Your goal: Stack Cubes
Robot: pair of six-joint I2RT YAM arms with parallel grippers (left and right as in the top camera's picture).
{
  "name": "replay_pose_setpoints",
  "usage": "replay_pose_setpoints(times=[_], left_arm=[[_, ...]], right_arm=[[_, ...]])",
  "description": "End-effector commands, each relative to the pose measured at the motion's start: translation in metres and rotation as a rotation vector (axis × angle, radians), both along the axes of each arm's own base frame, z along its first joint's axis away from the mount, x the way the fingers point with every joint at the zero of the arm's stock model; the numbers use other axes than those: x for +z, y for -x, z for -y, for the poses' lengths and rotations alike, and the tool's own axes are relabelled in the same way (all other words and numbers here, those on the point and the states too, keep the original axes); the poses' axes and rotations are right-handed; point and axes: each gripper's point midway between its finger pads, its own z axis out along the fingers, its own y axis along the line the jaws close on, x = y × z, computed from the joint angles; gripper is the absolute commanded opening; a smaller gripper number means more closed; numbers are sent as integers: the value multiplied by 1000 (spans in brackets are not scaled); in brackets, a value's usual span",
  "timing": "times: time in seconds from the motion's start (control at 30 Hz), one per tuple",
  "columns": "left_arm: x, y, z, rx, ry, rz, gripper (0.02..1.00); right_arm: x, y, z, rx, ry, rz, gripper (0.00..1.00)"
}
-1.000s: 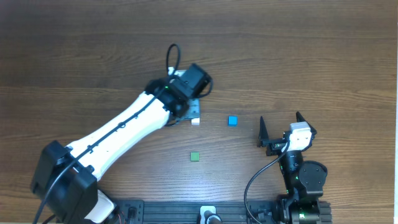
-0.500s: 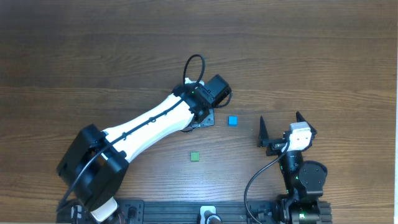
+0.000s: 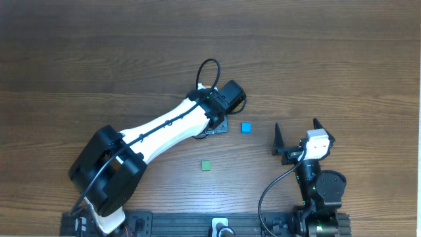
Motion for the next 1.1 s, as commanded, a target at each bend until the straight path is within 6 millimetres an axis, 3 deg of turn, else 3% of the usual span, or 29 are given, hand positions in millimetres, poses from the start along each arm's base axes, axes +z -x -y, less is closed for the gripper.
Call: replay_pose_setpoints(times=[0.03, 1.1], left_arm=[[1, -9, -5, 15, -14, 22, 106], [-15, -10, -7, 12, -40, -1, 110]], right_arm=[[-2, 0, -3, 16, 0, 2, 989], [-2, 0, -3, 16, 0, 2, 991]])
